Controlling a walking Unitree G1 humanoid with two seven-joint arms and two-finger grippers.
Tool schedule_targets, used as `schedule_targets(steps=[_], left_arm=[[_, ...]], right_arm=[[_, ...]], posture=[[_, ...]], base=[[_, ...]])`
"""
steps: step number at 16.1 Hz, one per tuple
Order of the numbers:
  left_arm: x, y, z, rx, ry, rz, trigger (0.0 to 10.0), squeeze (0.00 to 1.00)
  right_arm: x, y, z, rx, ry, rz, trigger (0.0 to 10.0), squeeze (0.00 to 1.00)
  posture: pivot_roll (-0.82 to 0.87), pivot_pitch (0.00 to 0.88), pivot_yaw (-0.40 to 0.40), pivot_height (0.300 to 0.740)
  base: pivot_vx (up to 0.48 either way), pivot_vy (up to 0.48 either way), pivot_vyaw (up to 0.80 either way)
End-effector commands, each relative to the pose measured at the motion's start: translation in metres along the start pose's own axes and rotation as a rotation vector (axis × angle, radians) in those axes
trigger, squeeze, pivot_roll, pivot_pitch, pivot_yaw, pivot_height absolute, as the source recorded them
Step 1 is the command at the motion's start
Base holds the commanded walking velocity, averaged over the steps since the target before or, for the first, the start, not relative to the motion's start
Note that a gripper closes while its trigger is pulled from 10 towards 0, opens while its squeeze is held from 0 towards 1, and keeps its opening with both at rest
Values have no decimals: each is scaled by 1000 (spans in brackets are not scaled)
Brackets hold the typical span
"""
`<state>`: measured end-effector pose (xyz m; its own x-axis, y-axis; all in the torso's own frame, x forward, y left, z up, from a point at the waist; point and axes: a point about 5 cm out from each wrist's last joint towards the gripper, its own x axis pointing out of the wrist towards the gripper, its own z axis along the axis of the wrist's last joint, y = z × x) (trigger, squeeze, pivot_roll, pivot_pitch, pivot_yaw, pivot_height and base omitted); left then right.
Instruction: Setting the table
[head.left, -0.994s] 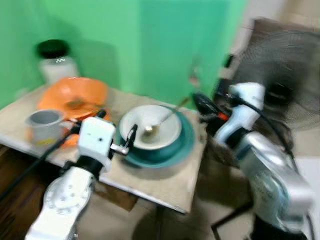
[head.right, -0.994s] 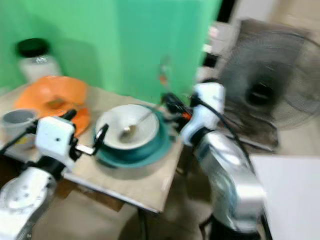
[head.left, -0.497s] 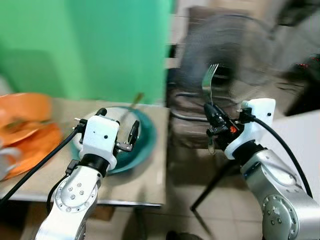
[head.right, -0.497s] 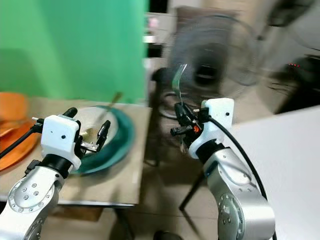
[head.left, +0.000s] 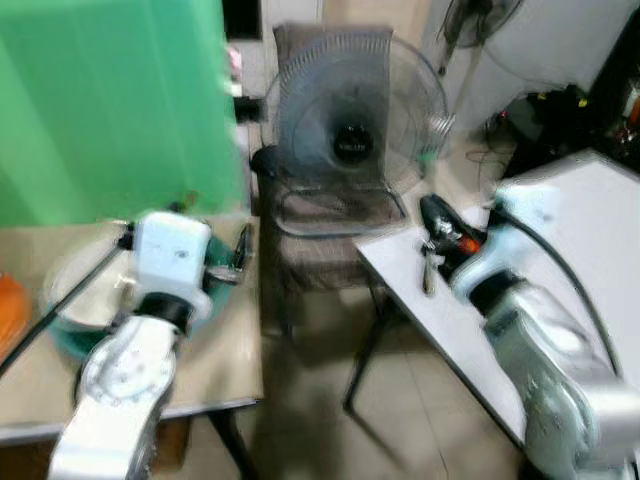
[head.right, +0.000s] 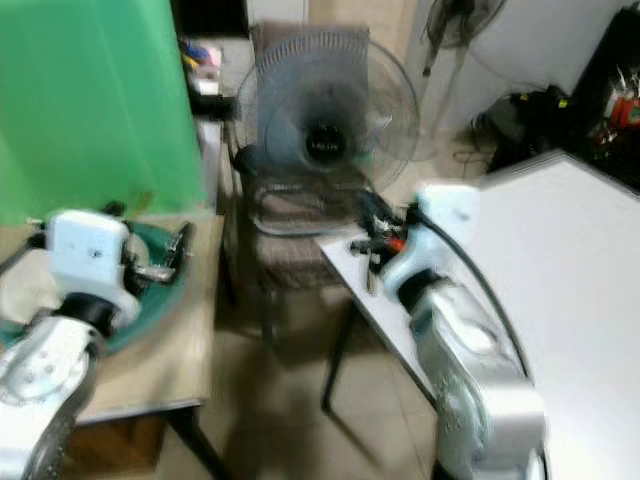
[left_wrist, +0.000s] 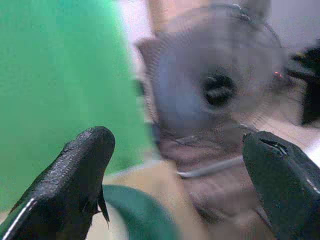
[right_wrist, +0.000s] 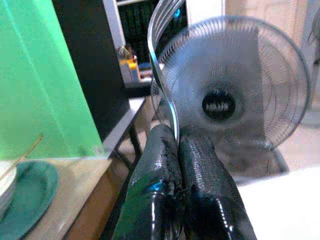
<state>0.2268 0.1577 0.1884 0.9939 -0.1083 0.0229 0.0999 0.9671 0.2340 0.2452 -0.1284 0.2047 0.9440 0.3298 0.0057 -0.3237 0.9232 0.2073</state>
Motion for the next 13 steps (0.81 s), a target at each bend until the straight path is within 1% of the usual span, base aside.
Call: schedule_targets(steps=[1, 3, 4, 6, 8, 10, 13], left_arm=[[0, -2, 3, 5, -6, -11, 10000, 0], [0, -2, 1, -18, 2, -3, 10000, 0], [0, -3, 2, -7, -11, -10, 10000, 0], [2, -4, 1, -10, -12, -18, 10000, 0], [7, -6, -2, -19, 6, -30, 10000, 0], [9, -7, -3, -10, 10, -39, 10000, 0], [11, -7, -3, -10, 0, -39, 10000, 0]], right_arm=[[0, -3, 4, -1, -9, -19, 10000, 0], [1, -6, 2, -2, 5, -44, 10000, 0], [0, -7, 3, 0, 8, -71, 10000, 0], [-1, -10, 1, -8, 19, -103, 10000, 0], [-4, -16, -4, -27, 50, -166, 10000, 0], [-4, -18, -7, -52, 70, -183, 10000, 0], [-2, -20, -8, -61, 92, -190, 10000, 0]], posture=[[-79, 0, -23, 740], [-86, 0, -26, 740], [-95, 0, -21, 740], [-101, 0, -18, 740], [-111, 0, -7, 740], [-115, 2, -2, 740], [-118, 6, 2, 740]], base=[[0, 0, -800], [0, 0, -800], [0, 0, -800], [0, 0, -800], [0, 0, -800], [0, 0, -800], [0, 0, -800]])
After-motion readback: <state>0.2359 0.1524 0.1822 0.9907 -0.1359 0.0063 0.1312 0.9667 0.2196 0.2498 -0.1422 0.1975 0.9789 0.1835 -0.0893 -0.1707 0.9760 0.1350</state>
